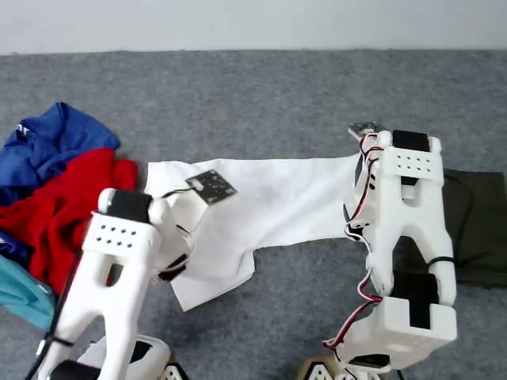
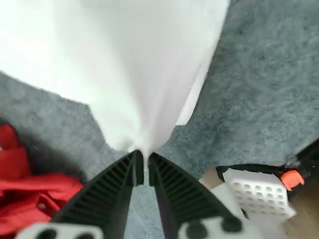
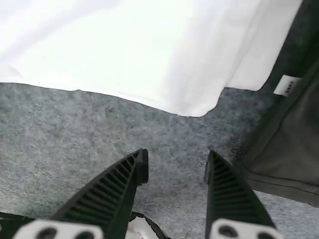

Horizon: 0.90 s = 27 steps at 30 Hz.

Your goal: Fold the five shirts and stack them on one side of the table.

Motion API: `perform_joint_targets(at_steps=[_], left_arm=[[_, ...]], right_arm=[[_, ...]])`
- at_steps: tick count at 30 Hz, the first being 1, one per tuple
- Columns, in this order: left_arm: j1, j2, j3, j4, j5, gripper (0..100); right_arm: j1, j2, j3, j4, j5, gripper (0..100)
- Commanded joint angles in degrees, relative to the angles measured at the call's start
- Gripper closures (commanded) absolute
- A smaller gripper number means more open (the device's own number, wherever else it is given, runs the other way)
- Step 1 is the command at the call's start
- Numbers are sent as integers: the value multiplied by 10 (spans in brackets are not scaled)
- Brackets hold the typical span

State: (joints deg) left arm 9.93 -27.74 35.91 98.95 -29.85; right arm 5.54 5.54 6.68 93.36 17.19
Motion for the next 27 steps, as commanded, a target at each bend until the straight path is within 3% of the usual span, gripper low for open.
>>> perform_joint_targets(at_steps=[1,4,8,15,20,27], left_arm=[[25,-37,-3,18,-6,985],[4,-54,-3,18,-6,976],[-25,-83,-13,18,-6,886],[-84,-139,-71,14,-5,882],[-177,-113,-90,-132,93,880],[-114,70,-58,-285,133,881]], right_arm=[[-2,-22,-2,0,2,812],[0,-22,-2,0,3,809],[0,-22,-2,1,5,809],[0,-22,-2,15,6,809],[-5,-25,-2,3,3,809],[-6,-27,-2,1,5,811]])
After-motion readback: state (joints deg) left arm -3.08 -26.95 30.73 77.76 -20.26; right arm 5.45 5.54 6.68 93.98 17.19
